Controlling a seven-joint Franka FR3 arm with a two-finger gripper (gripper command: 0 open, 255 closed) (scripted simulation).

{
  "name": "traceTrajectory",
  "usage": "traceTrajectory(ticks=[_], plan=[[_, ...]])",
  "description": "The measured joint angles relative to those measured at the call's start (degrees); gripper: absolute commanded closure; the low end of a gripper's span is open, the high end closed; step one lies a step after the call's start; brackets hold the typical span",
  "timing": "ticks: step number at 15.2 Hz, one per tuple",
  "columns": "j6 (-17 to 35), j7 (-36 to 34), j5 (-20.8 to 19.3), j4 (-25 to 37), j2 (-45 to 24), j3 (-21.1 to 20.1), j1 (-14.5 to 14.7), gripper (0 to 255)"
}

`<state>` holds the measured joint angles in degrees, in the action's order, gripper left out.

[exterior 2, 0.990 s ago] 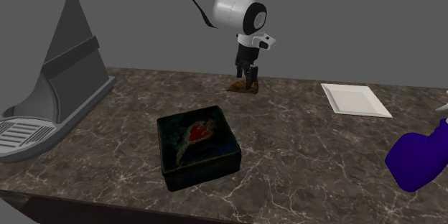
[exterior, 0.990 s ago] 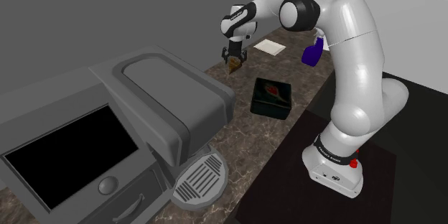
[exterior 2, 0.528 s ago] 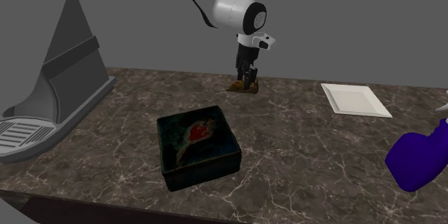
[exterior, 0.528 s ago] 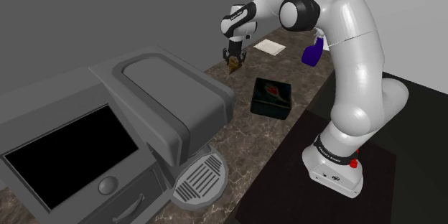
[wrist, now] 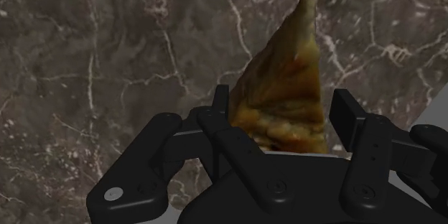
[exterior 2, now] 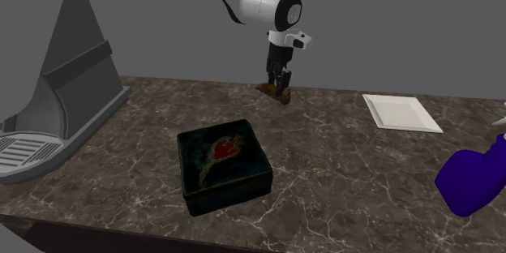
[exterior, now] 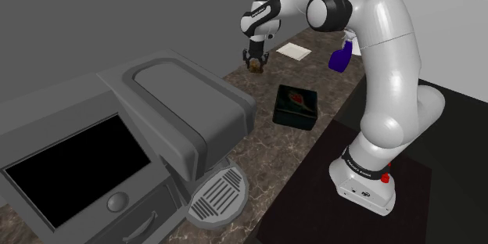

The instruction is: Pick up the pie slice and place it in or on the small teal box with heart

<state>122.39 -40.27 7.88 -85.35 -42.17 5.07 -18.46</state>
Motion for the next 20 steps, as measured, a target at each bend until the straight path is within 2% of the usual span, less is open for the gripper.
traceTrajectory(ticks=[20], plan=[[-11.0,-0.9,-1.0,3.6,7.4,0.6,0.1,255]])
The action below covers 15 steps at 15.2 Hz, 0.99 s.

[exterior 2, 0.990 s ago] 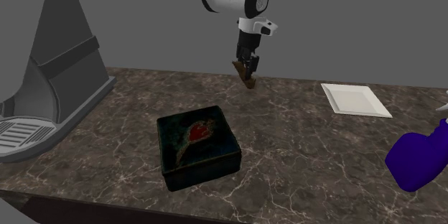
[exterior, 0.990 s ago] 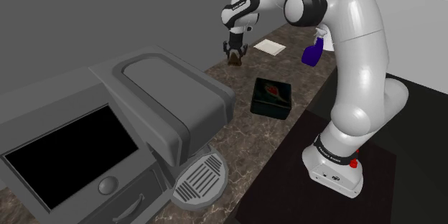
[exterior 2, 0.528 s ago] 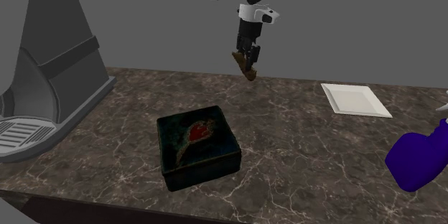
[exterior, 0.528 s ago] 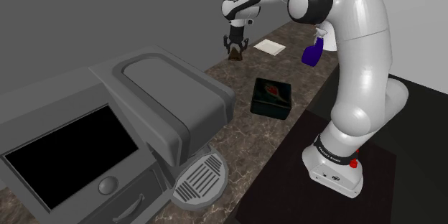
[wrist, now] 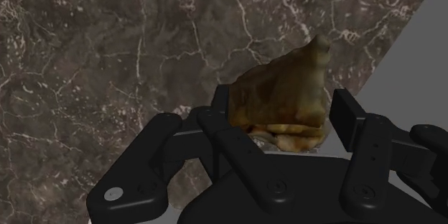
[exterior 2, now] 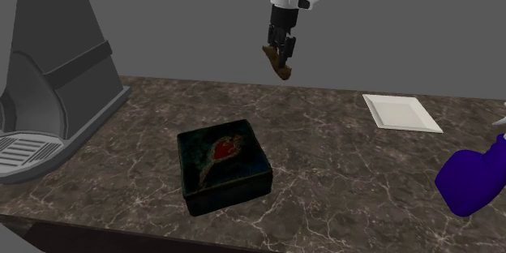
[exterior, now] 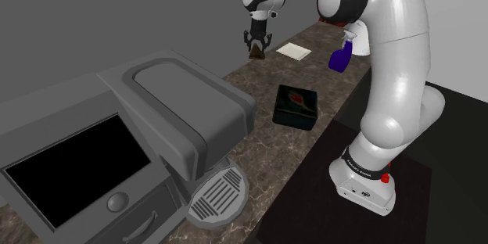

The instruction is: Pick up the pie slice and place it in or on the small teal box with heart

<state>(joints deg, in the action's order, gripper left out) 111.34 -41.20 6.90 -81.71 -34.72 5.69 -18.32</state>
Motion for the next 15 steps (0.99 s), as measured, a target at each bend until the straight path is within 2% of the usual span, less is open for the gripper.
traceTrajectory(ticks=[8,11,15], plan=[[-4.9,-0.4,-0.3,3.0,1.9,0.1,0.0,255],[-2.4,-0.2,-0.6,-5.0,7.4,0.4,0.4,255],[2.4,-0.4,-1.3,-19.3,17.0,0.6,1.3,255]])
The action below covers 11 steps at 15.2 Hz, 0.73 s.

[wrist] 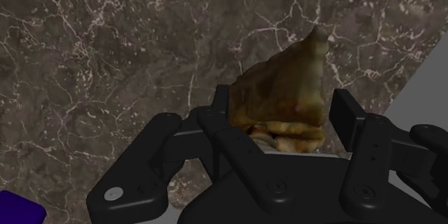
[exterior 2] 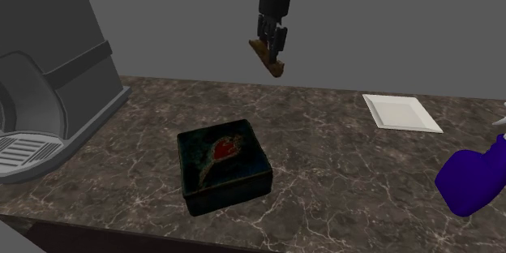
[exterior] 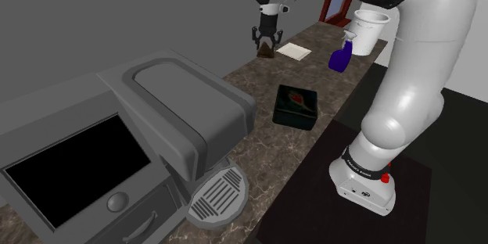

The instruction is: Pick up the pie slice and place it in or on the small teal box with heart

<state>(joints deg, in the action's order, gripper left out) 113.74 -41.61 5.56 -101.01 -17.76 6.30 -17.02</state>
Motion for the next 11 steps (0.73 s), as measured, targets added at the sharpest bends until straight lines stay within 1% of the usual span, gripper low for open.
traceTrajectory(ticks=[5,11], plan=[[4.0,-0.5,-1.1,-15.3,11.5,0.2,0.6,255],[6.8,-1.5,-2.7,-31.5,24.9,0.0,0.8,255]])
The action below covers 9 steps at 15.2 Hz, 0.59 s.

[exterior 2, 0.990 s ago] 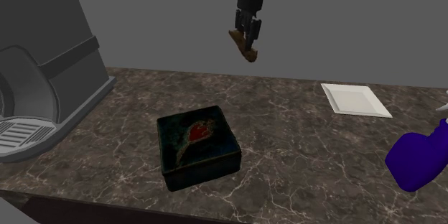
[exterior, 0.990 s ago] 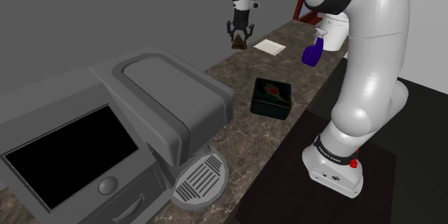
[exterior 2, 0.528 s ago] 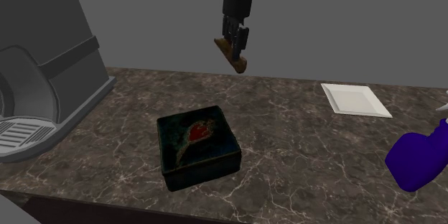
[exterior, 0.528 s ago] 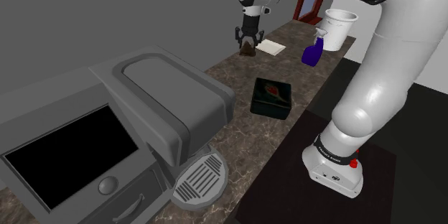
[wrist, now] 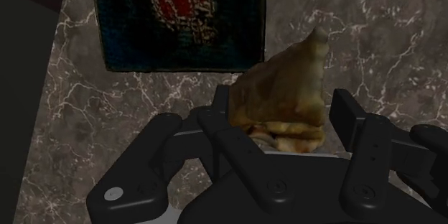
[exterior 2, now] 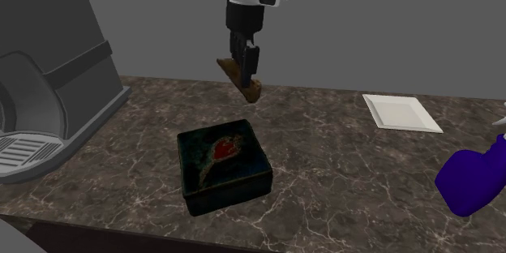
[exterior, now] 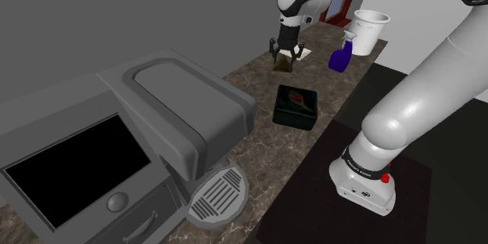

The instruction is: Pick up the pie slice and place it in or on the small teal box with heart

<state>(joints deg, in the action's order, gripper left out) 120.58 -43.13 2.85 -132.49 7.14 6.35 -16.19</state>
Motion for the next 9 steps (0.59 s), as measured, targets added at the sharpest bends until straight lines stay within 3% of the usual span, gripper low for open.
traceTrajectory(ticks=[9], plan=[[-1.9,-1.9,-2.0,-19.6,21.7,-0.9,-0.9,255]])
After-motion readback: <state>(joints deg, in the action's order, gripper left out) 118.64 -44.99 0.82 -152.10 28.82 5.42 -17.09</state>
